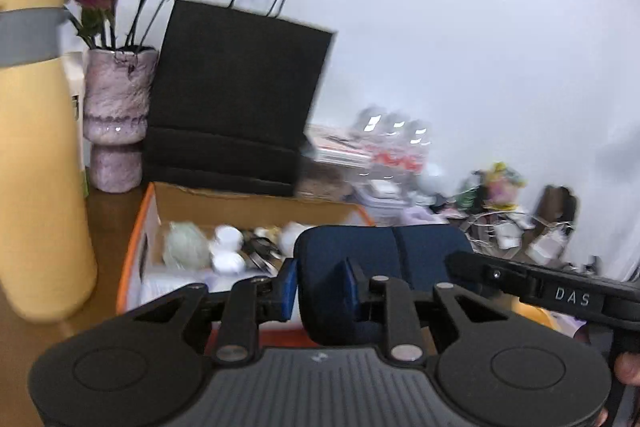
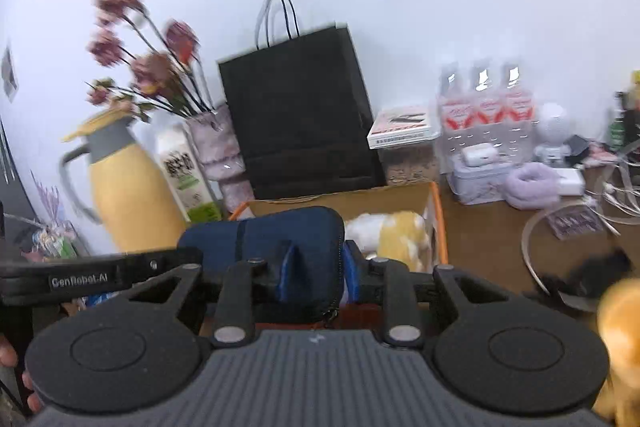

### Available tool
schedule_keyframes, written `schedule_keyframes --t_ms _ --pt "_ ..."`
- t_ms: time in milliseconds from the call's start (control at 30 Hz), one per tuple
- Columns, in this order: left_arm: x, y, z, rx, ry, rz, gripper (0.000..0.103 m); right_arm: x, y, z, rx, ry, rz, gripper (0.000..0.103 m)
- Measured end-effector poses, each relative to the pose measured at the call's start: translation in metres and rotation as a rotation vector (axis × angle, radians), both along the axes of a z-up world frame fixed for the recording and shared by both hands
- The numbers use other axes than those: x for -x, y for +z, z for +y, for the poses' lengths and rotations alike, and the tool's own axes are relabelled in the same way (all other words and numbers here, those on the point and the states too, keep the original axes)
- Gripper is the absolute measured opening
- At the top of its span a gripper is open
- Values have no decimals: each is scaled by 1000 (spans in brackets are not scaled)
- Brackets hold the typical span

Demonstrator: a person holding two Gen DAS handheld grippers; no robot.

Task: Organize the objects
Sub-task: 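Carry the navy pouch into the red box and open both tools, then withdraw both tools from the box back over the table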

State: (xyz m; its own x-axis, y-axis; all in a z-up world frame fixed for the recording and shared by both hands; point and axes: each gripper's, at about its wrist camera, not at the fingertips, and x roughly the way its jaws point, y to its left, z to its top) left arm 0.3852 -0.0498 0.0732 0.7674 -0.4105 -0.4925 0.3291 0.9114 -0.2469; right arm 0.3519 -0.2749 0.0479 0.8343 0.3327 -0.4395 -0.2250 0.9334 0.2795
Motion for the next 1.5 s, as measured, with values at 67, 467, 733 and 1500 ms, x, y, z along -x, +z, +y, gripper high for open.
schedule_keyframes --t_ms 67,467,733,1500 --pt "-41 -7 -2 -39 29 63 23 -50 -7 2 16 15 81 27" --pt "-80 -98 13 -169 11 241 25 -122 -112 43 93 72 367 48" --pt "-66 -83 9 -154 20 254 26 -113 -98 35 129 31 345 57" --pt "362 -35 10 -166 220 -150 103 331 -48 24 180 -87 -111 103"
